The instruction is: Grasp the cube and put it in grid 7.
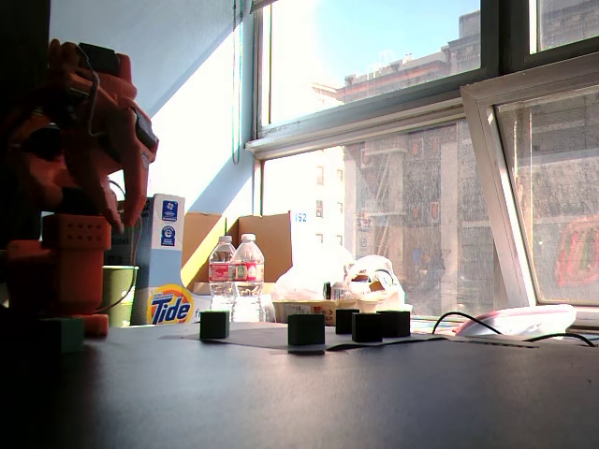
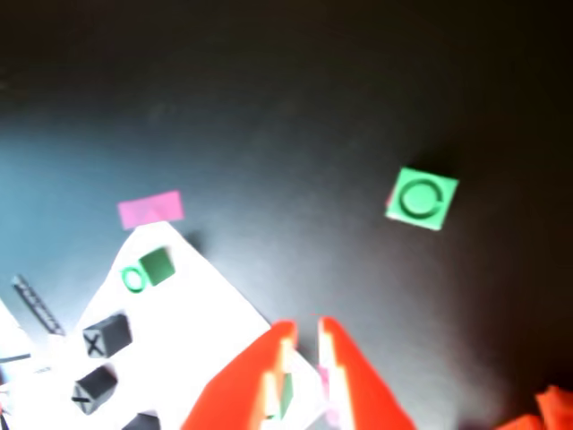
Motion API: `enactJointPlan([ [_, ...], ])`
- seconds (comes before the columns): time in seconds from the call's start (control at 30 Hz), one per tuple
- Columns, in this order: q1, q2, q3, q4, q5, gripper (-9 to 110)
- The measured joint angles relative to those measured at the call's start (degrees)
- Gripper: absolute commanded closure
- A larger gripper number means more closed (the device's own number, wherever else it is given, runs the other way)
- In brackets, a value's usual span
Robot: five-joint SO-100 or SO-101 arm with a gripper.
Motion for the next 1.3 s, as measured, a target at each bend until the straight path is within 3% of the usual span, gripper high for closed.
enactJointPlan([
  [0.23, 13.1, -14.06, -6.77, 1.23, -5.8, 70],
  [0.47, 20.74, -21.97, -6.5, -0.26, -8.53, 68],
  [0.8, 20.57, -22.59, 11.78, -17.93, -10.72, 69],
  [1.17, 17.75, -16.7, 21.09, -27.42, -12.66, 82],
  [1.3, 16.52, -14.85, 22.5, -28.83, -12.83, 91],
])
